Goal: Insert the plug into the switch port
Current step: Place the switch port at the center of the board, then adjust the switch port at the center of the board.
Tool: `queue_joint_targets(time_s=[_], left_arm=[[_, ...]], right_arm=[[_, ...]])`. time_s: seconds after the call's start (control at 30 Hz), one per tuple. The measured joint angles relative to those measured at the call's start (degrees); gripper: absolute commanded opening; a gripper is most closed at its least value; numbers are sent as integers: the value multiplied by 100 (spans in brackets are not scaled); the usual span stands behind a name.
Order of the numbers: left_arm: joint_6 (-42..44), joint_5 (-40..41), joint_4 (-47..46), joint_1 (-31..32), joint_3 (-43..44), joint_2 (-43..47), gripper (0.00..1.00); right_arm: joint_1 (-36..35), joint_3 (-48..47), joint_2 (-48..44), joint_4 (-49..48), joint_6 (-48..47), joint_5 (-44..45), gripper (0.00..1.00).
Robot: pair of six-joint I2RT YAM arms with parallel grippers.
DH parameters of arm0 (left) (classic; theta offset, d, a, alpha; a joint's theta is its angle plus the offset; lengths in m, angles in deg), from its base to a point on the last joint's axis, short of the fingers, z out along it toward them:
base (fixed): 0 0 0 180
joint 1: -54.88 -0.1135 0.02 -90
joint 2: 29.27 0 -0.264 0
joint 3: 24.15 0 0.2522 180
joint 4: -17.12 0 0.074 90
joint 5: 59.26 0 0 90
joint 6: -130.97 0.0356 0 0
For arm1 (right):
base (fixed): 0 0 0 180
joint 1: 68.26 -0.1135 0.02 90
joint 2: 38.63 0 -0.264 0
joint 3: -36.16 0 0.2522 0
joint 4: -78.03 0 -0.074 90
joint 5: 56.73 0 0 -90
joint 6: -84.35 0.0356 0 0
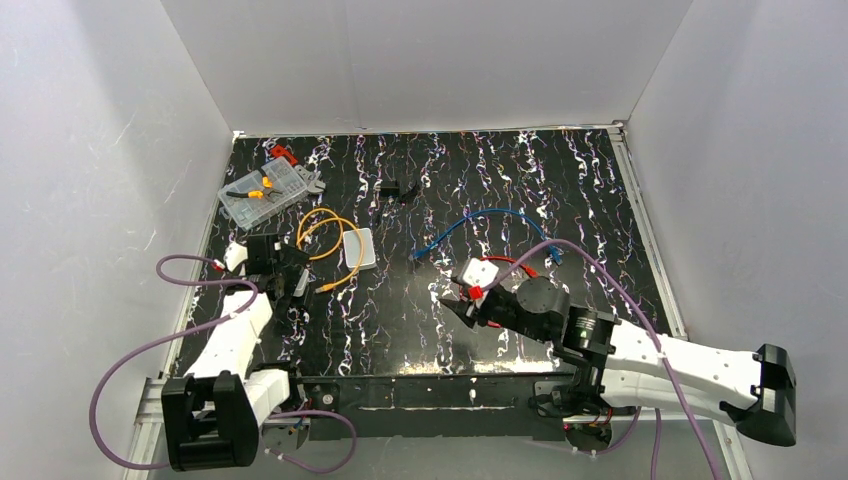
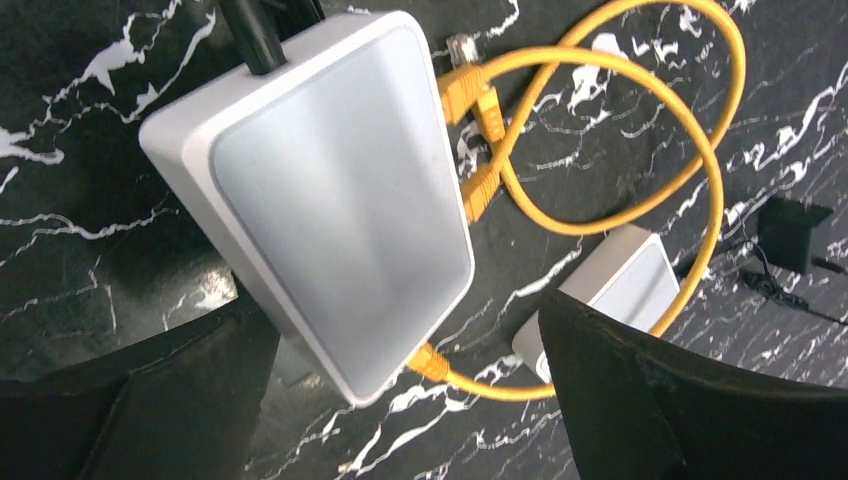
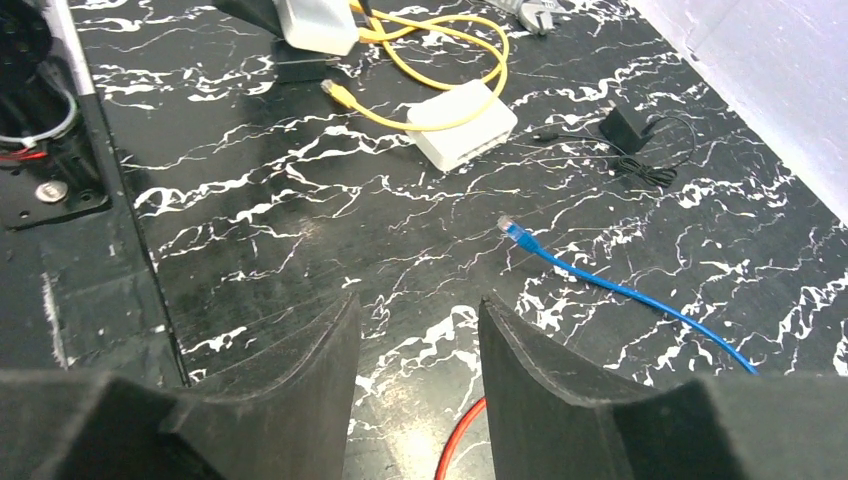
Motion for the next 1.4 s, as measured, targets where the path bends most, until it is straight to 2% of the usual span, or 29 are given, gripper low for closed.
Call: queue_joint_targets(time_s=[0.13,0.4,0.63,0.8,1.03,1.13,1.4], left_arm=[[66,-181,474,-2,142,308,98],[245,-686,1239,-2,577,922,98],[555,-1810,1384,2,695,1161,98],[811,-2575,1331,264,697,903,98],[870,-3108,492,1561,664,166,98],[898,-3154,131,1788,664,-426,98],[1126,-2804,-275,1899,876,-1620,98]], right_arm=[[0,-313,400,48,7,258,56],[66,-894,1141,55,157,922,66],[551,-1633,1836,205,514,1174,67],[813,-2138,2347,321,728,1165,67],[962,-2229,2756,385,885,1091,67],[979,-2229,2767,420,973,1060,67],[988,-2017,2540,472,1128,1043,67]])
